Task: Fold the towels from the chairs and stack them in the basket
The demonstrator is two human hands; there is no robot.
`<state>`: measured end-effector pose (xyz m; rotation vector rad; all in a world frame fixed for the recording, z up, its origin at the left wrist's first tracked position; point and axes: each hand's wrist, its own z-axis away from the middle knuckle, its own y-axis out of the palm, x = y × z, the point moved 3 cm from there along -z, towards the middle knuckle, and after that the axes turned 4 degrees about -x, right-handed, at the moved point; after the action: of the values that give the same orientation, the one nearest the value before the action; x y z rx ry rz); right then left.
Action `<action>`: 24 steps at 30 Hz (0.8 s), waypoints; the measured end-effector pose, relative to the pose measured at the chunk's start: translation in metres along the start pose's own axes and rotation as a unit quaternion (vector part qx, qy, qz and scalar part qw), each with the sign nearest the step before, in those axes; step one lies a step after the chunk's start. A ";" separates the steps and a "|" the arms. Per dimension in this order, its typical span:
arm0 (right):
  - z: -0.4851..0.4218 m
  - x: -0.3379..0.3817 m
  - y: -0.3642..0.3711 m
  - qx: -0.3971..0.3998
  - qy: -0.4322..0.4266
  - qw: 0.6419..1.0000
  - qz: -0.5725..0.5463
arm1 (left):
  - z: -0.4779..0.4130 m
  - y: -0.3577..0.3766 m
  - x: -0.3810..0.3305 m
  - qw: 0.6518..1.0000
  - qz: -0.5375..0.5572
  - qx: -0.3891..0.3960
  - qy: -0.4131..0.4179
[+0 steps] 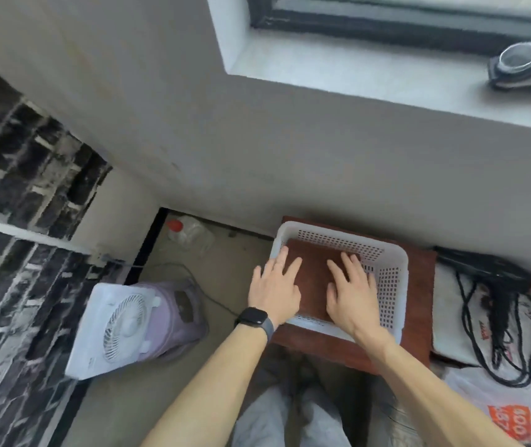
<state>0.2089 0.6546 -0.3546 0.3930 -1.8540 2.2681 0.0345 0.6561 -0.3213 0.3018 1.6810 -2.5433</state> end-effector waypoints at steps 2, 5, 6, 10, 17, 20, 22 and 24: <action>0.011 0.023 -0.022 -0.013 -0.054 0.998 -0.025 | 0.034 -0.018 0.010 0.995 0.065 -0.040 -0.057; 0.031 0.082 -0.051 -0.031 -0.159 0.984 -0.074 | 0.105 -0.033 0.042 0.974 0.142 -0.091 -0.151; 0.039 0.106 -0.061 -0.037 -0.195 0.976 -0.090 | 0.130 -0.037 0.054 0.966 0.152 -0.110 -0.177; 0.087 0.207 -0.077 -0.007 -0.338 0.932 -0.133 | 0.247 -0.040 0.111 0.908 0.192 -0.181 -0.326; 0.242 0.380 -0.063 0.117 -0.584 0.791 -0.140 | 0.500 -0.011 0.165 0.722 0.221 -0.302 -0.582; 0.327 0.435 -0.050 0.169 -0.670 0.712 -0.126 | 0.608 0.004 0.162 0.637 0.191 -0.350 -0.660; 0.385 0.469 -0.041 0.182 -0.711 0.668 -0.126 | 0.676 0.016 0.157 0.578 0.167 -0.378 -0.704; 0.447 0.500 -0.030 0.192 -0.746 0.625 -0.123 | 0.738 0.030 0.152 0.530 0.161 -0.385 -0.738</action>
<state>-0.2173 0.2117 -0.0845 3.0474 -1.2101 1.9861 -0.1981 -0.0263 -0.0994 -1.1309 1.3128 -0.6839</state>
